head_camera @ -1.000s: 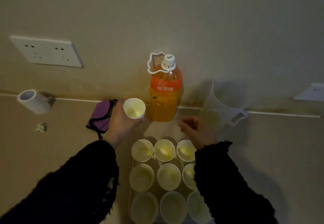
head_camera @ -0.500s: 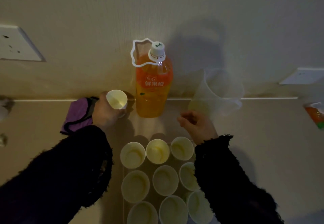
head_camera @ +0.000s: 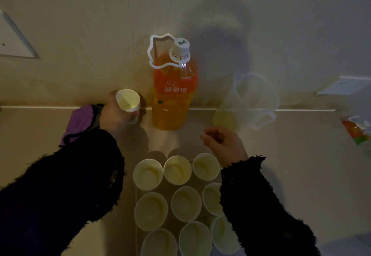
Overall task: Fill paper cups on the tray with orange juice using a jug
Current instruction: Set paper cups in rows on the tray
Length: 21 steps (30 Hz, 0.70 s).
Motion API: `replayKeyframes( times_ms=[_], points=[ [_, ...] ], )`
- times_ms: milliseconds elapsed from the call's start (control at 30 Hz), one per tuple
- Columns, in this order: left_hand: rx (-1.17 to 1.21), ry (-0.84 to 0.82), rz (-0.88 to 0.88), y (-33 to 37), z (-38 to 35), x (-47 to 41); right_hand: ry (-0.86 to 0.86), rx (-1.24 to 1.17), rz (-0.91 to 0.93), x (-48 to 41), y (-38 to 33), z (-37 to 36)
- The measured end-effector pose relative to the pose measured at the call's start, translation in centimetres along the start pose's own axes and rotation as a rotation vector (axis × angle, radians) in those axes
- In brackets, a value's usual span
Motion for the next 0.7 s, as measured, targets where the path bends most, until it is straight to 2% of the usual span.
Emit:
replayKeyframes(
  times_ms=[300, 467, 700],
  points=[
    [-0.033, 0.096, 0.015, 0.2, -0.2, 0.9, -0.011, -0.016, 0.025, 1.5, 0.0, 0.7],
    [-0.186, 0.155, 0.034, 0.9, 0.8, 2.8, -0.027, -0.022, 0.021, 2.1, -0.5, 1.4],
    [-0.043, 0.134, -0.052, 1.9, 3.2, 6.0, -0.05, -0.077, 0.102, 3.2, -2.2, 2.4]
  ],
)
Point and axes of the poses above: each hand's wrist, its own x-axis away from the middle knuckle, its own z-axis out of the back of the hand, y = z × x, the point moved 5 cm from there along -x, towards the middle knuckle, and after that the axes turned 1 degree about y, right-handed, at the moved point
